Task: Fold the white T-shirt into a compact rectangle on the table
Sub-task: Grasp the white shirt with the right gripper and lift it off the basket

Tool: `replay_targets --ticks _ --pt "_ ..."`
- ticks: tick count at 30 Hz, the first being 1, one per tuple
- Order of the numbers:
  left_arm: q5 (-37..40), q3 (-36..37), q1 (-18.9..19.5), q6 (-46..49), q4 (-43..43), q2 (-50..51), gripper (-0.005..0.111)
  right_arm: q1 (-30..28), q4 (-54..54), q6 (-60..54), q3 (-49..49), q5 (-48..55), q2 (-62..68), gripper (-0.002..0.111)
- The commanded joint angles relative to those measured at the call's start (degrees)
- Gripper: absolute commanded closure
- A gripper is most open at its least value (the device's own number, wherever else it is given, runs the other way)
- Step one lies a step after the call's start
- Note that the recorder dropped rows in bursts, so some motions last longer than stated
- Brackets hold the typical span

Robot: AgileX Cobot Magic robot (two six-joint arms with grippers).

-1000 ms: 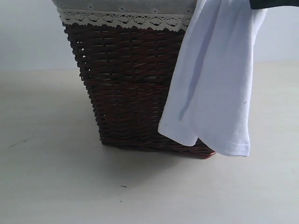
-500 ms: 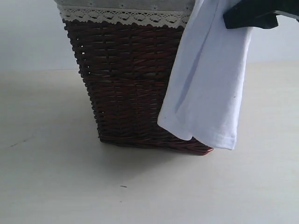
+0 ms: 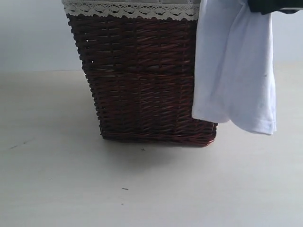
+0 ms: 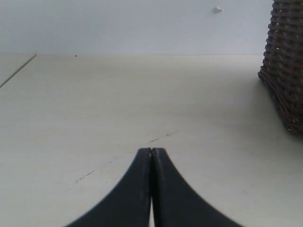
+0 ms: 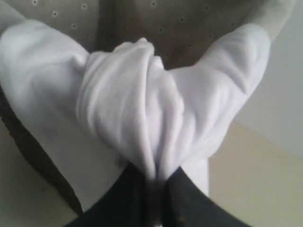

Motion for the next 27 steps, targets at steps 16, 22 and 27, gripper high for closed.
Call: replay_targets --ticks 16,22,27 --pt "-0.8 -0.03 -0.34 0.0 0.06 -0.25 0.107 0.22 12.31 1.39 -42.18 -0.81 -3.11 0.108" --pt "-0.8 -0.03 -0.34 0.0 0.06 -0.25 0.107 0.22 18.92 1.31 -53.44 3.61 -3.11 0.108" --pt "-0.8 -0.03 -0.34 0.0 0.06 -0.25 0.107 0.22 19.41 3.81 -61.09 10.19 -3.11 0.108"
